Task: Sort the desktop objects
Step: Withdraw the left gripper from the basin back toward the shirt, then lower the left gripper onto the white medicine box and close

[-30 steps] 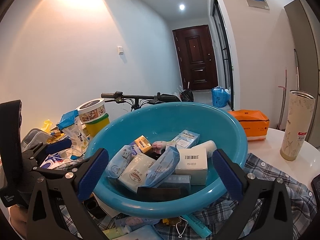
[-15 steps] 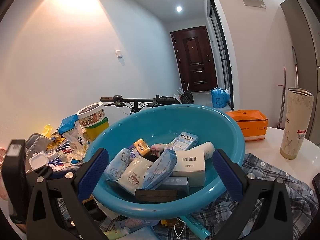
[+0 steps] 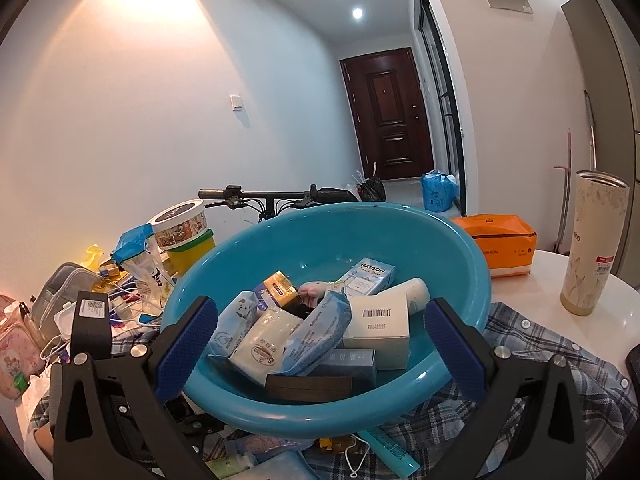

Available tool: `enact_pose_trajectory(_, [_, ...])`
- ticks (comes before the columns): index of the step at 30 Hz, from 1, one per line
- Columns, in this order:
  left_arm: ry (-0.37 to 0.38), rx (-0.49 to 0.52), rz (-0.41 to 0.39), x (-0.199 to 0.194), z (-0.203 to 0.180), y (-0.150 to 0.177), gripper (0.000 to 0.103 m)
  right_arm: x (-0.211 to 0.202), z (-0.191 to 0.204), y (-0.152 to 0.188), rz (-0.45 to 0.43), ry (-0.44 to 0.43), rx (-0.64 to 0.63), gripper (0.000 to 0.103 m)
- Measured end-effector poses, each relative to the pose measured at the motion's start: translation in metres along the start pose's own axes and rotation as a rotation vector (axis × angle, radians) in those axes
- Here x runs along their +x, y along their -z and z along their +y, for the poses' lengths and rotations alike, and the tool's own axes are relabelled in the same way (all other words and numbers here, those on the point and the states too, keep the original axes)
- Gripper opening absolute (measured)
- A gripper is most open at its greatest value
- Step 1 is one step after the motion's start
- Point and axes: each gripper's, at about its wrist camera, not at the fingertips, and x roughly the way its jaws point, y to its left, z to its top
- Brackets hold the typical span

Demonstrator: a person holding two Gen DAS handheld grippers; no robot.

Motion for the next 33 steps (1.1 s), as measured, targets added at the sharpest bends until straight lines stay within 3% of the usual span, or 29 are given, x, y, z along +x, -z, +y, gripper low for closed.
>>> enact_pose_trajectory(1, [0.01,0.014,-0.004,-0.002,-0.003,0.0,0.059,0.0,0.0,0.0,0.002,0.003,-0.001,0.103])
enact_pose_trajectory(2, [0.034,0.025,-0.007,-0.005,-0.006,-0.001,0.056,0.001,0.0,0.0,0.003,0.003,-0.003,0.103])
enact_pose_trajectory(13, [0.03,0.017,-0.019,-0.008,-0.007,0.008,0.056,0.001,0.003,0.001,-0.002,0.008,-0.018,0.103])
enact_pose_trajectory(20, [0.113,0.063,-0.041,-0.022,-0.024,0.009,0.056,0.005,0.004,0.003,0.005,0.011,-0.023,0.103])
enact_pose_trajectory(33, [0.191,0.094,-0.058,-0.047,-0.037,0.006,0.054,0.001,-0.01,0.002,-0.019,0.038,0.02,0.103])
